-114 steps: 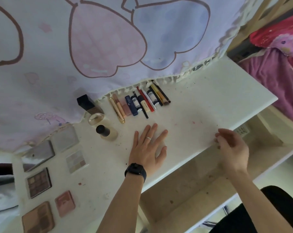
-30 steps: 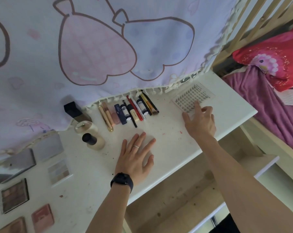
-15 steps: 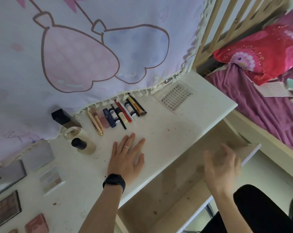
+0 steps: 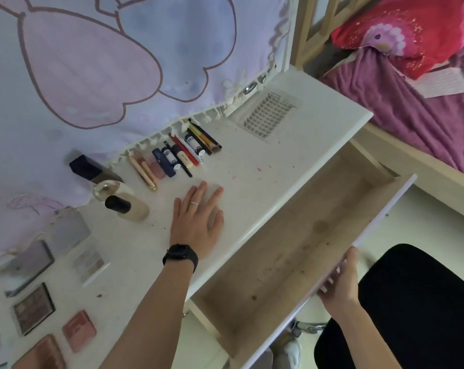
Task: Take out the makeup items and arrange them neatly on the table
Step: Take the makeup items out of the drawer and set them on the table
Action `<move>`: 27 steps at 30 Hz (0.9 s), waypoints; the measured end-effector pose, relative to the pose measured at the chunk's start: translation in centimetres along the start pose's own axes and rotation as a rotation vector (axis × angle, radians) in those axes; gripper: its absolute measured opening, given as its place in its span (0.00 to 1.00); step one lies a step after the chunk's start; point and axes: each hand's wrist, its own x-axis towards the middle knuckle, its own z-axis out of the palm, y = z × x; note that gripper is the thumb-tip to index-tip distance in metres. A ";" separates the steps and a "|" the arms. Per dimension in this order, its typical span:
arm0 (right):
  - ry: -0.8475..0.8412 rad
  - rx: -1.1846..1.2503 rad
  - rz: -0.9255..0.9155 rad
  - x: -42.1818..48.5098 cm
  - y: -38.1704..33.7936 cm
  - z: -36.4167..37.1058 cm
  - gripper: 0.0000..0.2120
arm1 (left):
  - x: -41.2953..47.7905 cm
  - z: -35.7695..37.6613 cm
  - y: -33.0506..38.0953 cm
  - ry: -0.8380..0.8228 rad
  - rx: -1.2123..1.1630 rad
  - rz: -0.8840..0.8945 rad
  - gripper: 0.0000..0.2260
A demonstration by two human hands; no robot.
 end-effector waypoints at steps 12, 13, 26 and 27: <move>-0.161 0.128 0.054 -1.5 -1.6 -0.6 0.41 | 0.1 0.3 -0.1 0.025 0.019 0.016 0.23; -0.163 0.117 0.033 -1.6 -1.6 -0.1 0.39 | 0.1 0.3 -0.1 0.025 0.020 0.015 0.23; -0.255 0.081 0.029 -0.3 -1.9 7.8 0.40 | 0.2 0.3 -0.2 0.010 0.049 0.015 0.25; -0.295 0.075 0.028 -0.3 -2.0 8.1 0.37 | 0.2 0.3 -0.2 0.006 0.048 0.013 0.25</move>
